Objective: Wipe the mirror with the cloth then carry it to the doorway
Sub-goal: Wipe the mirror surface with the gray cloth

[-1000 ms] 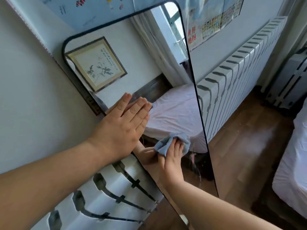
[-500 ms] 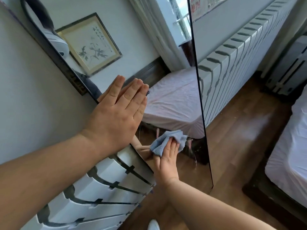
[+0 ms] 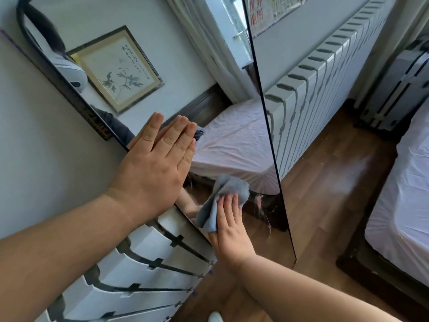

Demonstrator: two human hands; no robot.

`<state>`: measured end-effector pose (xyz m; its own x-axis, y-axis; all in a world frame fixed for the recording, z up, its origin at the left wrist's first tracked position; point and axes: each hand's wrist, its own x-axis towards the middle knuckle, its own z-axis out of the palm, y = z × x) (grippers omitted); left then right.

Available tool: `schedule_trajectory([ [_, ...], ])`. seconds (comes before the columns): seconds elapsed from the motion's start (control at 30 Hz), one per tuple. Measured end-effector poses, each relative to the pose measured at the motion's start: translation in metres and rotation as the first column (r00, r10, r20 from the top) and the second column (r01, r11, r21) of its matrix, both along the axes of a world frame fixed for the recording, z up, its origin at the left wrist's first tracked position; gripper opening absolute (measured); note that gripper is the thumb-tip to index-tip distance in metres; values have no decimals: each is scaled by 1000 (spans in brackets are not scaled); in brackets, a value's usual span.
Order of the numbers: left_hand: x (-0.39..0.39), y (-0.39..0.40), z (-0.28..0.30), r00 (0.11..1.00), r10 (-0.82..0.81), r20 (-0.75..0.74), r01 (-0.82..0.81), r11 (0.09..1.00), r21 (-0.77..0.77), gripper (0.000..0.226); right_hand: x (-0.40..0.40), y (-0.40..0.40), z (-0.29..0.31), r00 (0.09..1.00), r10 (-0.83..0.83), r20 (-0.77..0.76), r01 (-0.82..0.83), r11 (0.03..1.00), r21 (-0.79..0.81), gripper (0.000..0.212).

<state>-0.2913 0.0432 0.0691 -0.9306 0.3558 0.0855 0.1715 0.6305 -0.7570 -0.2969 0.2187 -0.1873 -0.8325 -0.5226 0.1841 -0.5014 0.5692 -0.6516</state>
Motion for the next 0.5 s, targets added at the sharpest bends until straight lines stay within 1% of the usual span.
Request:
schedule_trajectory([
  [0.03,1,0,-1,1000,-2,4,2,1000,3,73,3,2,-7,1000,-8,13,8,1000,22,89],
  [0.1,0,-1,-2,1000,-2,2,2,1000,3,74,-4,-3,1,1000,-15,7,15,1000,-3,89],
  [0.17,0,0,0,1000,0,5,-1,1000,15,75,-20,-14,37,999,-1,-35,-2,998,-70,85],
  [0.23,-1,-1,-1,1000,5,1,-5,1000,22,70,-35,-25,76,996,2,-92,-14,991,-131,81],
  [0.3,-1,-2,-2,1000,10,6,-11,1000,24,65,-42,-31,100,995,-21,-98,3,983,-183,78],
  [0.33,-1,-1,-1,1000,17,12,-17,1000,16,66,-42,-32,100,995,-29,-91,10,981,-195,78],
  [0.4,0,0,1,999,25,29,-26,1000,9,74,-33,-28,74,997,-34,-70,22,988,-155,79],
  [0.5,1,0,0,999,30,35,-30,1000,-2,76,-8,-8,10,995,-68,79,71,997,-39,82],
])
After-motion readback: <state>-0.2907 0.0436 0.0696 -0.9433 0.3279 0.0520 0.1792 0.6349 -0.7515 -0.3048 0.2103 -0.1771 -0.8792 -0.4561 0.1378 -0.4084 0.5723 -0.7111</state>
